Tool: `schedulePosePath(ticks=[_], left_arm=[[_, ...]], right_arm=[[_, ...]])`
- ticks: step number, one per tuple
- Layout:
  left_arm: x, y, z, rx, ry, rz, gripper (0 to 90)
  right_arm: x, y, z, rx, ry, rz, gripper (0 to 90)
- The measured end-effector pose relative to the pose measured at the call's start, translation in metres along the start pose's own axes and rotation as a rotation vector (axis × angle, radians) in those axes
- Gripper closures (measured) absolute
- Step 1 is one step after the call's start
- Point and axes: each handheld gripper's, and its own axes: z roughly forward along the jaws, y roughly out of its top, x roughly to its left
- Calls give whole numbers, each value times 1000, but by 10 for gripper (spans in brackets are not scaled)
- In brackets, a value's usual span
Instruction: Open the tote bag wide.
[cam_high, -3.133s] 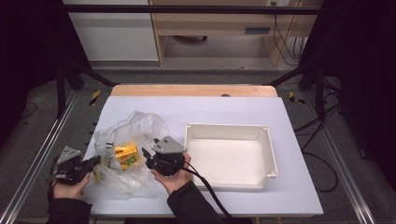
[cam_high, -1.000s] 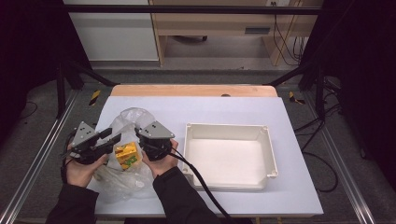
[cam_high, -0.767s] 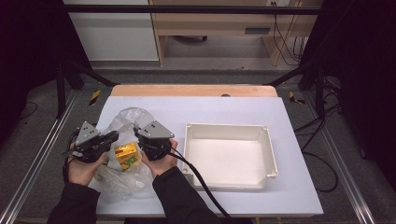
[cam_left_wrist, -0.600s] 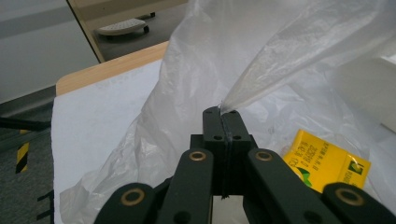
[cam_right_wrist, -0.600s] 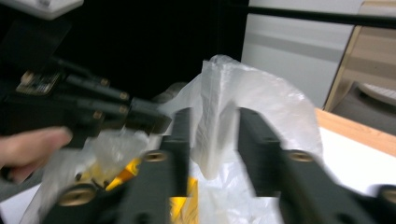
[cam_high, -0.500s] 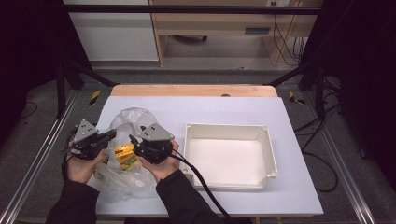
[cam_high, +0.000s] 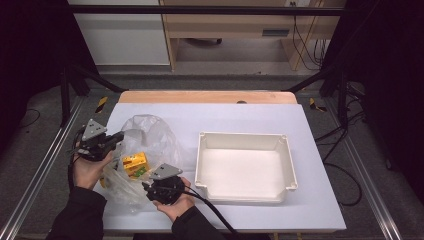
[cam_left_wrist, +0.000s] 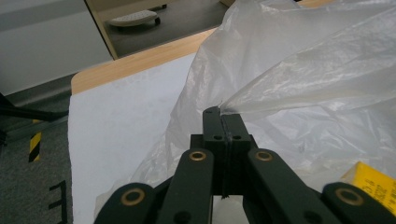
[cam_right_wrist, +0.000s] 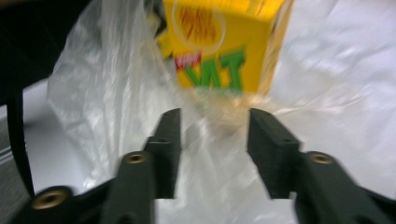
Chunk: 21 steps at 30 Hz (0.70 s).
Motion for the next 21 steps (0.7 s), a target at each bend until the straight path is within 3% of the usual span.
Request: schedulePosePath(ticks=[3, 6, 10, 21], left_arm=[[4, -1, 5, 21, 2, -10, 900], [8, -2, 14, 45, 9, -25, 900], [15, -5, 29, 86, 17, -33, 900], [20, -29, 63, 196, -6, -24, 900]], right_arm=[[3, -8, 9, 78, 21, -12, 804], [11, -13, 14, 114, 39, -42, 885], [17, -22, 16, 170, 66, -59, 893], [22, -31, 12, 195, 114, -61, 893]])
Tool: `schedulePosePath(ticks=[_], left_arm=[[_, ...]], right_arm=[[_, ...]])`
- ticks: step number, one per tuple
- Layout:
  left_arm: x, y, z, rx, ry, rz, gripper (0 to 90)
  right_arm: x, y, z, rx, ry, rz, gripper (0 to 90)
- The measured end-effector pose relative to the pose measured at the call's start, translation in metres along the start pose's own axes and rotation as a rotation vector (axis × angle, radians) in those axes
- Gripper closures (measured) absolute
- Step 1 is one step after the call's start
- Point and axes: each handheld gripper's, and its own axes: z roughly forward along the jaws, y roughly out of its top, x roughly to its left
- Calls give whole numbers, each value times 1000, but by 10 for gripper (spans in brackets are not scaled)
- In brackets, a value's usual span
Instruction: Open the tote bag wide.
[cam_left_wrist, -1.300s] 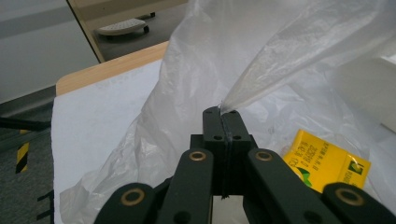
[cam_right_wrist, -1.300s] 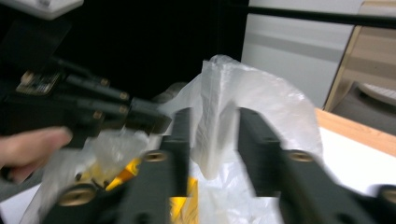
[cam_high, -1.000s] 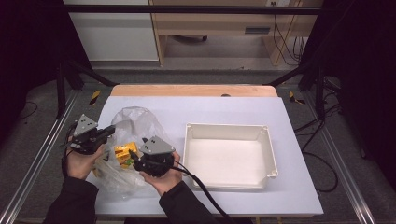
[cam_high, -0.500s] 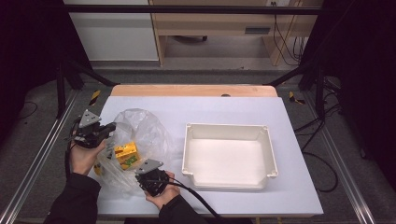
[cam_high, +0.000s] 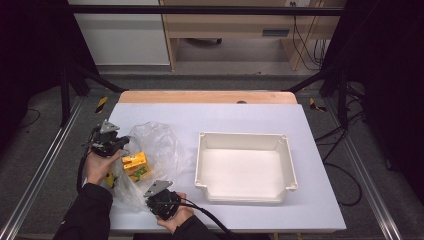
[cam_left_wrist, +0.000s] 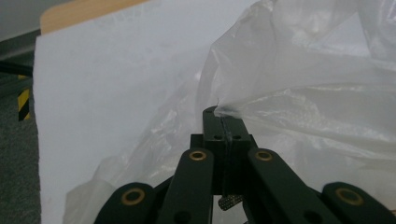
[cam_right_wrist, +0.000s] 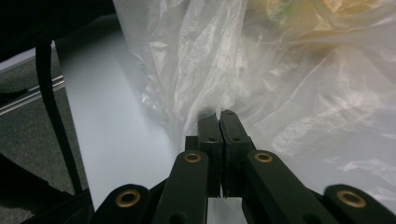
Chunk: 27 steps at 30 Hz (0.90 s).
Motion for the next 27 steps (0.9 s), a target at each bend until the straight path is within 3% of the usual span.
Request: schedulePosePath(ticks=[3, 12, 19, 27], left_arm=[[2, -7, 10, 47, -4, -6, 900], [2, -20, 26, 113, -18, -17, 900], [3, -21, 25, 107, -32, -16, 900], [4, -14, 8, 21, -25, -75, 644]], right_arm=[[2, -3, -1, -7, 10, 0, 893], [4, -11, -5, -28, 28, 6, 893], [4, -10, -5, -42, 15, 9, 821], [3, -8, -5, -56, 2, -4, 888]])
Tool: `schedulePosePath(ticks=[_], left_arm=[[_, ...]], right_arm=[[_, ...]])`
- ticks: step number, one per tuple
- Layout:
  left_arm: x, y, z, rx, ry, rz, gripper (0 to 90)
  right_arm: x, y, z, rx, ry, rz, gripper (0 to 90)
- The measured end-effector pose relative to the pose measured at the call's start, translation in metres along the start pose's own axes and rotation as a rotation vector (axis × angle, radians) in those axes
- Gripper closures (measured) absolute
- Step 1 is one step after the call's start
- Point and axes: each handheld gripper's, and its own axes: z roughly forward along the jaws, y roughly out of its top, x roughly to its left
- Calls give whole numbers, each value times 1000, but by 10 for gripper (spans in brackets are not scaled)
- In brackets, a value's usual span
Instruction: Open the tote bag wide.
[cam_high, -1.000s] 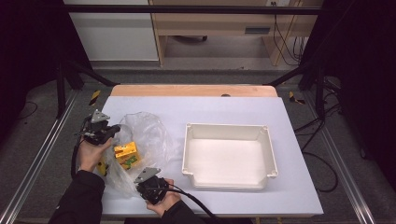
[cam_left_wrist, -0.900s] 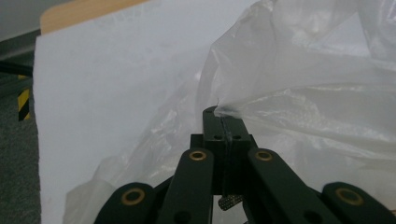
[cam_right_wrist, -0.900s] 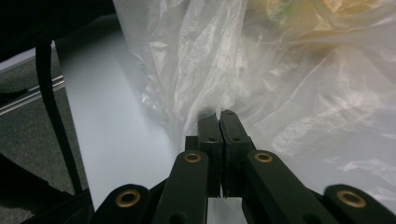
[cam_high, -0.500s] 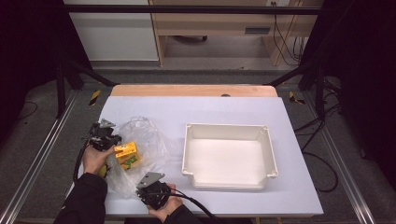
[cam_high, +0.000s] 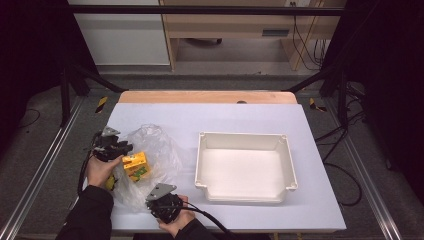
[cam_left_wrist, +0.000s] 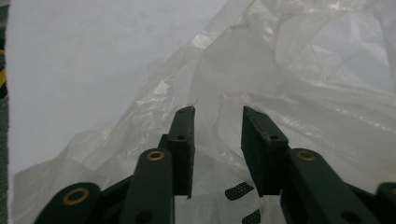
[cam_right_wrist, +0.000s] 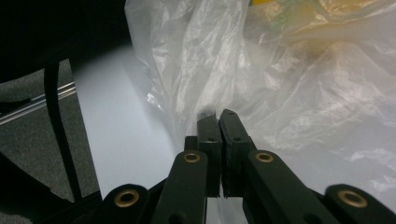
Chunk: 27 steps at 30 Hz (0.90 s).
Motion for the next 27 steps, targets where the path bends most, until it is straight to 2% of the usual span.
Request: schedulePosePath(ticks=[2, 7, 10, 16, 20, 25, 27], left_arm=[[1, 2, -8, -27, -6, -17, 579], [1, 4, -32, -106, -8, -48, 512], [2, 3, -45, -126, -10, -50, 494], [-5, 1, -71, -201, -19, -38, 465], [-10, -3, -87, -229, -8, -16, 448], [-15, -12, -104, -273, -8, -13, 416], [-16, -15, -111, -286, -13, -19, 407]], right_arm=[[0, 1, 1, -3, -1, -5, 891], [1, 3, 4, 9, -4, -7, 889], [1, 2, 5, 14, -11, -10, 881], [1, 3, 5, 10, -18, -11, 841], [1, 4, 1, -12, -22, -11, 739], [-1, 8, -9, -80, -34, -16, 552], [-3, 9, -14, -106, -30, -11, 514]])
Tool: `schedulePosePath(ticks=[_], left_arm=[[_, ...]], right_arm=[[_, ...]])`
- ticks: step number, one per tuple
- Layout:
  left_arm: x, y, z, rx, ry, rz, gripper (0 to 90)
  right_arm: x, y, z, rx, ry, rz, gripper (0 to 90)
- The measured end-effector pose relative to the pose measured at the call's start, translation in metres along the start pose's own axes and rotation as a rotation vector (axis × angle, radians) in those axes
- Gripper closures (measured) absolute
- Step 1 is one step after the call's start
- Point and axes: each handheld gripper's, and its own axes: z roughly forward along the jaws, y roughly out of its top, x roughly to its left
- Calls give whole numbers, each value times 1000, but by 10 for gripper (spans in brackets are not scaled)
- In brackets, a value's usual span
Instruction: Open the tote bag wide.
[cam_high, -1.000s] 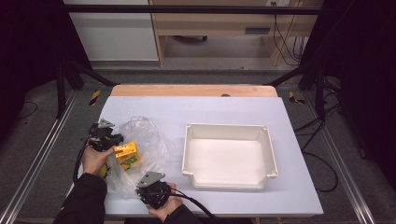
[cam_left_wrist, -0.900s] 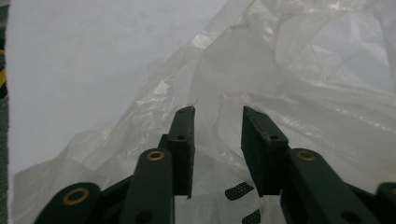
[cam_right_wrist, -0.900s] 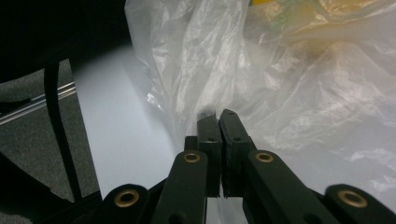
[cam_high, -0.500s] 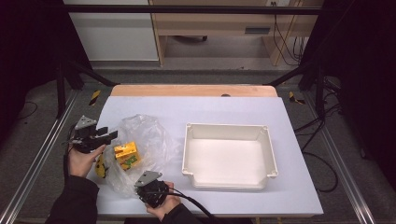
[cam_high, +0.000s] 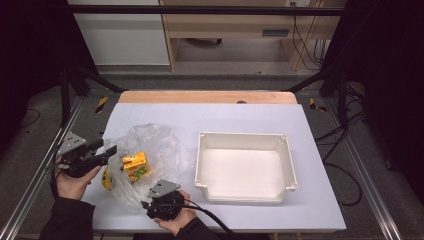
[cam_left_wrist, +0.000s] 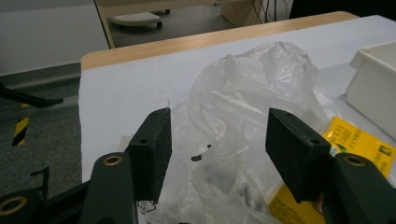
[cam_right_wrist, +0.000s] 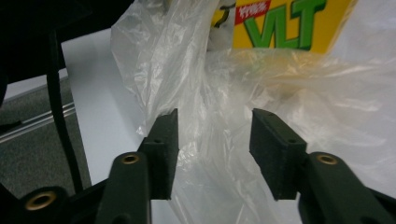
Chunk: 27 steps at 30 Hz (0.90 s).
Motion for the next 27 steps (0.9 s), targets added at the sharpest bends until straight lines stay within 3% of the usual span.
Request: schedulePosePath(ticks=[5, 10, 14, 16, 21, 25, 27], left_arm=[[-8, 1, -15, -39, -11, 10, 396], [-15, 5, -23, -62, -25, 23, 385], [-17, 6, -24, -63, -24, 25, 386], [-18, 5, -25, -59, -25, 24, 398], [-17, 4, -29, -68, -30, 23, 433], [-19, 4, -30, -64, -39, 35, 444], [-21, 4, -30, -64, -44, 39, 444]], right_arm=[[-5, 6, -15, -48, -13, 1, 388], [-9, 14, -29, -88, -15, 15, 346], [-9, 15, -33, -86, -14, 13, 450], [-8, 13, -29, -75, -6, 6, 602], [-4, 12, -6, -30, 46, 20, 827], [1, 11, 10, -1, 60, 23, 893], [2, 9, 17, 29, 45, 22, 899]])
